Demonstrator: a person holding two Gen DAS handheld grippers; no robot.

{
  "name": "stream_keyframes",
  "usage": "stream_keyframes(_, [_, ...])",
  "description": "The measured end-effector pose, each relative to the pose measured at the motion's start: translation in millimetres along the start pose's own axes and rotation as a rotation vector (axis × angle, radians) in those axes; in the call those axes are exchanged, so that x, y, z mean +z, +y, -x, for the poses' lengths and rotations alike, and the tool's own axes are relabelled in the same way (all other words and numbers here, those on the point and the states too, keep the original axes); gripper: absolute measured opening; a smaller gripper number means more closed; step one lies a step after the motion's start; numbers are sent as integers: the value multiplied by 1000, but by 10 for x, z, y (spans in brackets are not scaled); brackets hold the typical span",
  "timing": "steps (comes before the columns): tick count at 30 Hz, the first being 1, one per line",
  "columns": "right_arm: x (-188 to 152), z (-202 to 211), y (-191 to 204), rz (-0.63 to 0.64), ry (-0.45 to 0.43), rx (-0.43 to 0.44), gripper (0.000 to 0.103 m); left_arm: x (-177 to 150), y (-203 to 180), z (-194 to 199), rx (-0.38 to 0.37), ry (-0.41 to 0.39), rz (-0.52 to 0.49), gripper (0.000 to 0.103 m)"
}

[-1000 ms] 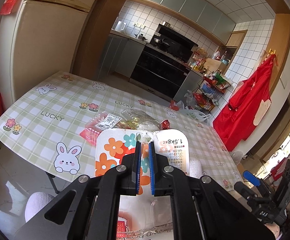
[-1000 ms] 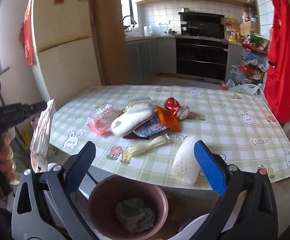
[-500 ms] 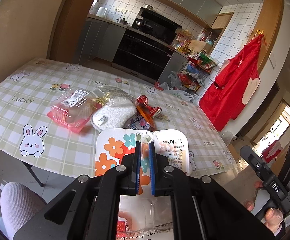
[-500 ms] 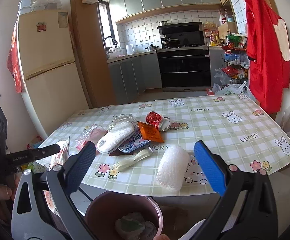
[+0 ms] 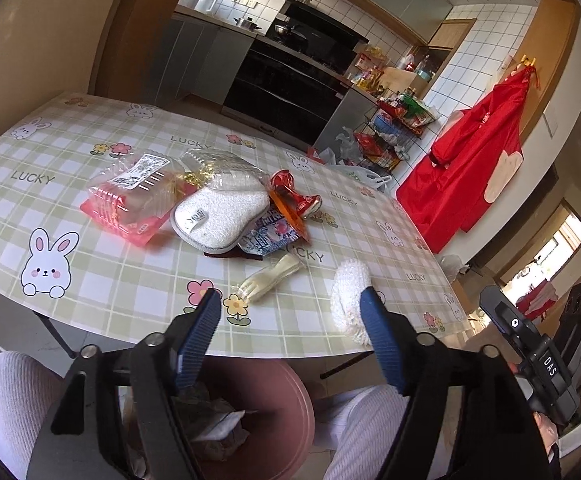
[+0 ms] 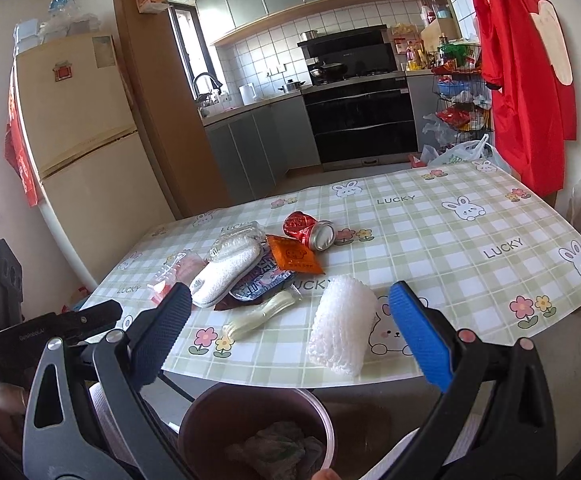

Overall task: Collect trash
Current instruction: 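Lower the flowered package into the bin and open the left tool, then grasp the clear plastic container with the left tool while the right tool grasps the white mesh roll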

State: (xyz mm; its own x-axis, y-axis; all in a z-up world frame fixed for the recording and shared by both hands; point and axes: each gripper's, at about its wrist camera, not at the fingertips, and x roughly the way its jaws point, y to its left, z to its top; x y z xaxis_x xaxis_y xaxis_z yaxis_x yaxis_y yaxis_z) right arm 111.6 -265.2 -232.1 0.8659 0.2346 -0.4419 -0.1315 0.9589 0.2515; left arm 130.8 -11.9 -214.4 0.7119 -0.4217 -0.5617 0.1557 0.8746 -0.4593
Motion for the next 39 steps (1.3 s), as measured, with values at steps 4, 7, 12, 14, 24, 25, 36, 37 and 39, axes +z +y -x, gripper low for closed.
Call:
stream_keyframes(4, [-2,-13,45,13,5,-11,97,32,106,74,100,-41,28,97])
stream_keyframes(7, [-15,-29,71,23,14,-15,97,44,186,99,163,-55,41,97])
stream_keyframes(12, [-46,-92,111,39,42,-27,97,38,311,104,223,-52,59,97])
stream_keyframes(14, [-60,-123,116,43,53,-33,97,23,346,103,233,-48,65,97])
stream_keyframes(24, [-167,-391,-19,-4,152,-72,97,-15,552,5,279,-21,79,97])
stream_keyframes(25, [-176,-431,-42,-1,162,-84,97,-13,587,-8,285,-19,82,97])
stream_keyframes(36, [-204,-1160,-294,54,327,-151,97,184,946,-263,439,-11,-62,97])
stream_keyframes(37, [-221,-1267,-334,45,348,-147,97,196,984,-293,447,-5,-70,97])
stream_keyframes(39, [-257,-1433,-411,24,384,-152,97,223,1046,-366,460,6,-96,97])
